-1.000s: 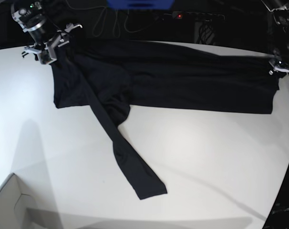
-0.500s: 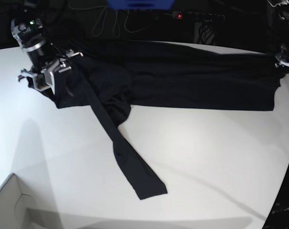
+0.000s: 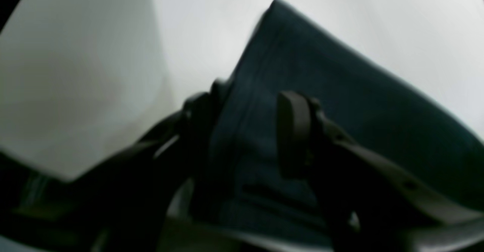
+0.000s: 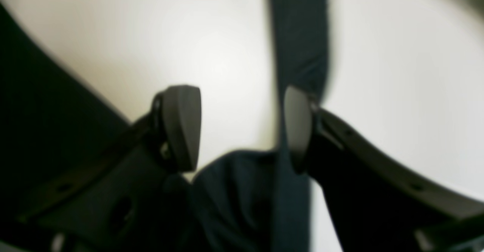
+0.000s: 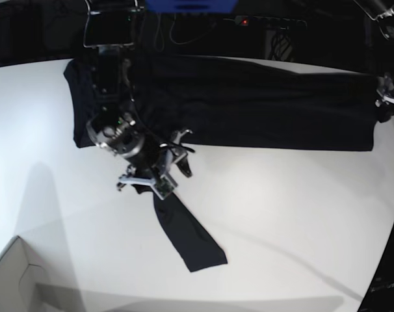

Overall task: Layout the t-shirt on the table in an organized manner, then fold the t-shirt properly
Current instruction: 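Reach the right gripper to the protruding sleeve cuff and grasp it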

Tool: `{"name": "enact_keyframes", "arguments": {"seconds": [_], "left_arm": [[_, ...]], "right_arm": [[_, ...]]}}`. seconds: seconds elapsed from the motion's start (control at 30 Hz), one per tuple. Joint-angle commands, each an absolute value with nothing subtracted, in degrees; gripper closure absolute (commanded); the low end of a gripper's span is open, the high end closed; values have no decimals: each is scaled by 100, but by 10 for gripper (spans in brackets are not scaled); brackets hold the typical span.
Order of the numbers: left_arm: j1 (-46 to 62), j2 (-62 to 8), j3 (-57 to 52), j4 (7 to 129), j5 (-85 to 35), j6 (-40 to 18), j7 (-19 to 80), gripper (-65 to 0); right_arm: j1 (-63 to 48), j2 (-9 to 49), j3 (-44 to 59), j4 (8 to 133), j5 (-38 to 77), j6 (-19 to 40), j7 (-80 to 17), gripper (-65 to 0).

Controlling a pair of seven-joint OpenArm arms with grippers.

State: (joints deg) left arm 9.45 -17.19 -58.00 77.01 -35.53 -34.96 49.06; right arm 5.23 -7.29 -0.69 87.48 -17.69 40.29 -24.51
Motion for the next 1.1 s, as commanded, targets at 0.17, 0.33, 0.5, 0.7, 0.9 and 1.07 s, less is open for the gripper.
{"name": "enact_keyframes", "arguments": {"seconds": [0.17, 0.33, 0.5, 0.7, 0.9, 1.07], "left_arm": [[910, -1886, -5824, 7820, -3670, -3530, 4787, -281], [945, -1886, -5824, 7820, -3653, -3530, 4787, -281], [936, -1886, -5824, 7820, -3653, -3530, 4787, -281], [892, -1877, -5824, 7811, -3644, -3530, 4787, -281], [892, -1868, -5824, 7802, -3653, -3530, 4787, -281], [884, -1886, -5824, 7811, -3653, -3530, 4787, -281]], "right_arm": [[1692, -743, -295, 6967, -1648, 2941, -1807, -355], [2176, -646, -303, 5991, -1657, 2422, -1235, -355], [2475, -505, -312, 5270, -1657, 1877, -998, -355], [2598, -391, -321, 4796, -1657, 1833, -690, -353], [2554, -391, -321, 4813, -1657, 1833, -637, -185], [2492, -462, -321, 5051, -1657, 1833, -655, -26]]}}
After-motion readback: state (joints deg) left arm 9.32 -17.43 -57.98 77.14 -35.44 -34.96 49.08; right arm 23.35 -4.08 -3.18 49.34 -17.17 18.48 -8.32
